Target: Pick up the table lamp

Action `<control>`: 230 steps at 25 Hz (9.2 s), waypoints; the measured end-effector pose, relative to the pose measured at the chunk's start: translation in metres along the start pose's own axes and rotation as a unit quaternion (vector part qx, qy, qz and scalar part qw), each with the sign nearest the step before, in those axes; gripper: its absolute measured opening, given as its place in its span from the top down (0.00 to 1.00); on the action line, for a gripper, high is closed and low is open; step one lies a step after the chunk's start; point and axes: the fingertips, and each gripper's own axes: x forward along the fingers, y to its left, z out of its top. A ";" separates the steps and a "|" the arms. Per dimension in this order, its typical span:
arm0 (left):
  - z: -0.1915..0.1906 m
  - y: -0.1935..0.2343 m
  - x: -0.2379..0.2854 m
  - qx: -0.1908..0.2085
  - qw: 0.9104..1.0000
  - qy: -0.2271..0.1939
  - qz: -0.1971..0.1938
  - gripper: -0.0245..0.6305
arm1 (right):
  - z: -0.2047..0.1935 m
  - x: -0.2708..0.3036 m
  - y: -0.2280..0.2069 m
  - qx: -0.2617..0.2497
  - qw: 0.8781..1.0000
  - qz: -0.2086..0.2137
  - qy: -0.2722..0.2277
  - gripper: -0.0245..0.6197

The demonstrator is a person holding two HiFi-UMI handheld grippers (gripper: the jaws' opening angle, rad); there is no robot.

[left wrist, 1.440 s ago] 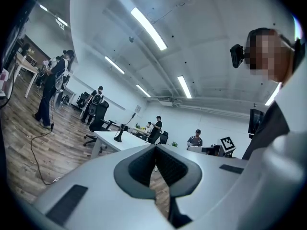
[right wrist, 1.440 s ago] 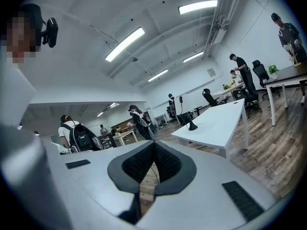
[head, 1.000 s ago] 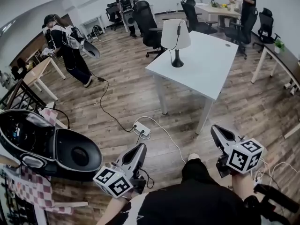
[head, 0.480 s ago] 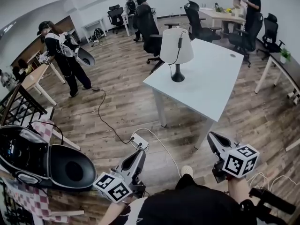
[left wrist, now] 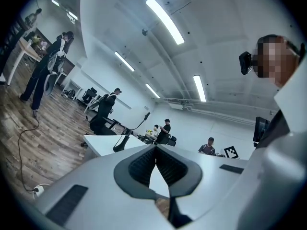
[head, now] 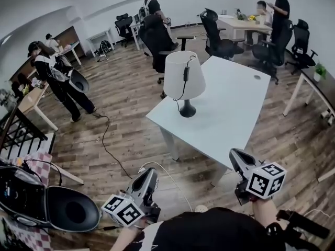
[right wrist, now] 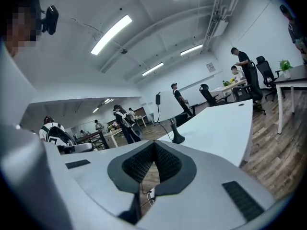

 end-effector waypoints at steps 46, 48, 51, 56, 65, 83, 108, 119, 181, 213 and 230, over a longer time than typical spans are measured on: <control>0.049 0.118 0.242 -0.054 0.996 0.016 -0.073 0.80 | 0.065 0.164 -0.118 0.006 0.999 -0.021 0.024 0.95; 0.051 0.132 0.260 -0.115 0.988 0.015 -0.097 0.67 | 0.066 0.177 -0.125 0.008 0.999 -0.029 0.029 0.95; 0.054 0.159 0.283 -0.168 0.980 0.008 -0.103 0.62 | 0.073 0.194 -0.133 0.011 0.999 -0.041 0.028 0.95; 0.055 0.180 0.321 -0.275 0.951 0.009 -0.142 0.51 | 0.083 0.214 -0.151 0.022 0.997 -0.065 0.023 0.95; 0.081 0.169 0.360 -0.363 0.897 -0.017 -0.252 0.51 | 0.102 0.236 -0.171 0.035 0.995 -0.091 0.008 0.95; 0.114 0.177 0.409 -0.450 0.835 -0.063 -0.312 0.78 | 0.108 0.265 -0.184 0.057 0.991 -0.119 -0.004 0.95; 0.128 0.182 0.466 -0.503 0.780 0.021 -0.371 0.91 | 0.076 0.321 -0.175 0.105 0.983 -0.150 -0.003 0.95; 0.134 0.184 0.499 -0.506 0.772 0.029 -0.384 0.94 | 0.073 0.379 -0.175 0.159 0.980 -0.118 -0.007 0.94; 0.136 0.046 0.445 -0.415 0.796 -0.012 -0.440 0.95 | 0.049 0.325 -0.189 -0.003 0.991 -0.110 0.078 0.60; 0.089 -0.128 0.271 -0.333 0.816 -0.079 -0.467 0.95 | 0.016 0.129 -0.120 -0.089 0.994 -0.031 0.061 0.60; 0.070 -0.114 0.239 -0.350 0.814 -0.046 -0.462 0.95 | -0.032 0.119 -0.090 -0.057 0.993 -0.050 0.088 0.60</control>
